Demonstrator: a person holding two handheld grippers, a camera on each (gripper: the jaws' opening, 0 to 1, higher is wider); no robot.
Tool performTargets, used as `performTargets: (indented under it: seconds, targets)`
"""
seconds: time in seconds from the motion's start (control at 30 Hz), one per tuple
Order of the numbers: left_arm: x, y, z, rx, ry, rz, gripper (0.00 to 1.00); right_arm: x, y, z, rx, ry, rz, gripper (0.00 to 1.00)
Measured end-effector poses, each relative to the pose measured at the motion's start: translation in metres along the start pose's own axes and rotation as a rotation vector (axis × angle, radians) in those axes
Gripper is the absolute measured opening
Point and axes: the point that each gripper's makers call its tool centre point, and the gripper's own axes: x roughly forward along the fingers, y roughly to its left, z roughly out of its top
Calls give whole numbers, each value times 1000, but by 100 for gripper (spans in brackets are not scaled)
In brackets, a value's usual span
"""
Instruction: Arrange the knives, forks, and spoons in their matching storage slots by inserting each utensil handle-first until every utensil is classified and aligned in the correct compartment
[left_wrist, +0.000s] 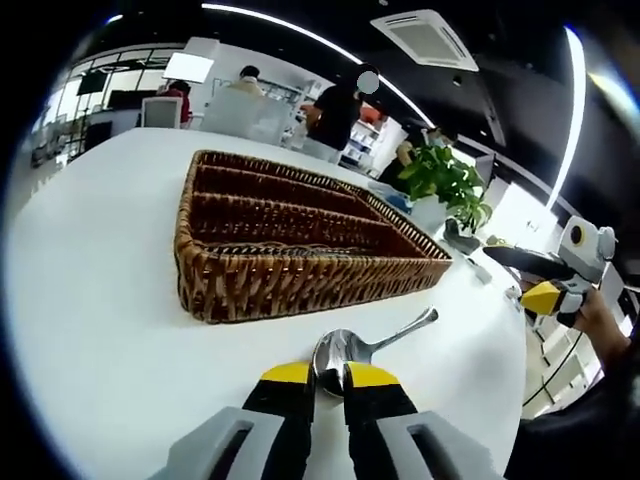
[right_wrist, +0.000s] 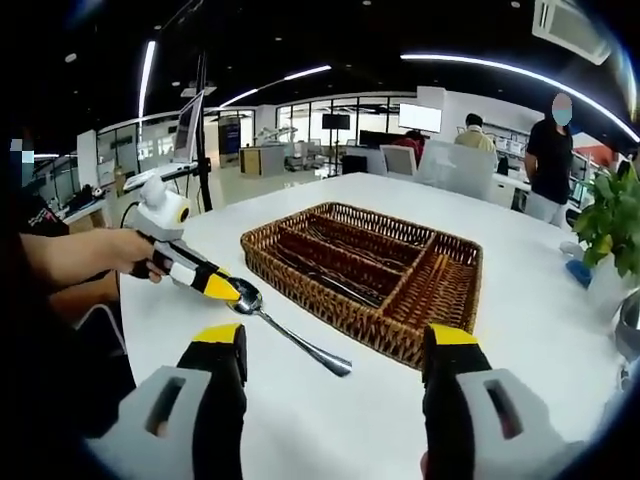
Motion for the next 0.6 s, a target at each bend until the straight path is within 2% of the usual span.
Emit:
performTargets:
  seconds: [0.27,0.6]
  targets:
    - [-3,-3,-2,-43,10,-21,6,0,2,-1,4,0,10,72]
    - [-6,-19,-5,-6,10,-81,1,0,3,0,-1,0,15,71]
